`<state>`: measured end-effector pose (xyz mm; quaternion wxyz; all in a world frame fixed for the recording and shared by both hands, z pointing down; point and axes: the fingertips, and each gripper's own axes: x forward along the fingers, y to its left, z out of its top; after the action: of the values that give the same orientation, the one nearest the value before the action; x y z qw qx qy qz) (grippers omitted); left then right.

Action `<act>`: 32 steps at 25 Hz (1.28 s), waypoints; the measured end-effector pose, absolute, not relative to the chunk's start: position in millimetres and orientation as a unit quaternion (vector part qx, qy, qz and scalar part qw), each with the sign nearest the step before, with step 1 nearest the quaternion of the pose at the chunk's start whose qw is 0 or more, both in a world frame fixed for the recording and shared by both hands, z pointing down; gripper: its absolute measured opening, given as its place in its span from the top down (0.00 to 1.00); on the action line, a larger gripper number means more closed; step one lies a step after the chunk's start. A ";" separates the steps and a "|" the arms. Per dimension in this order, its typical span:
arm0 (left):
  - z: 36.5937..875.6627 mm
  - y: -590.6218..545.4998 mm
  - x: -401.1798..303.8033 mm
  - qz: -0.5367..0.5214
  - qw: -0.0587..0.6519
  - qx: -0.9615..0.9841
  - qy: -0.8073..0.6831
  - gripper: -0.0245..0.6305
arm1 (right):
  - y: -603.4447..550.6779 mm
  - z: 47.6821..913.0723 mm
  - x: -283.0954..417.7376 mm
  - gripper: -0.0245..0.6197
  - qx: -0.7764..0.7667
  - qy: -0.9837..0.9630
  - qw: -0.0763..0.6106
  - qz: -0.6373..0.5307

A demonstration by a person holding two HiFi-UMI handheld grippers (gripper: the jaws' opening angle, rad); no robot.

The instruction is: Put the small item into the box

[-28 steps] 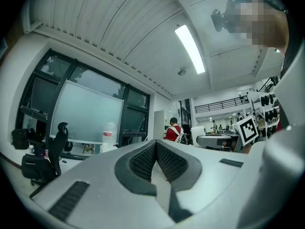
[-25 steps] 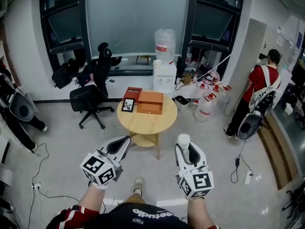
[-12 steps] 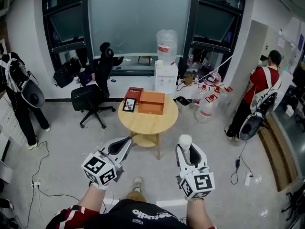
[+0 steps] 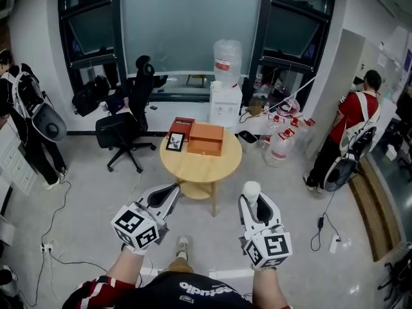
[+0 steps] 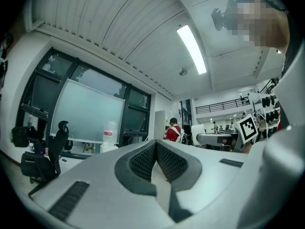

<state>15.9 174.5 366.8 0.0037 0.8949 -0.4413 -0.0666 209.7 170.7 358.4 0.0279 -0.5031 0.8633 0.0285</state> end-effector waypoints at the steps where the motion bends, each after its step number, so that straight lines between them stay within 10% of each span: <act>1: 366.7 171.9 15.4 -0.067 0.003 0.895 -0.441 0.94 | 166.9 358.8 208.9 0.69 -0.503 0.863 0.027 0.028; 32: 383.5 -12.9 -55.4 -0.077 0.033 0.872 -0.482 0.94 | -24.1 373.0 161.7 0.69 -0.486 0.874 -0.016 0.006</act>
<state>-55.4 -12.9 383.5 0.0329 0.8723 -0.4817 -0.0768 161.7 -24.1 373.0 -0.0161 -0.4862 0.8737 0.0059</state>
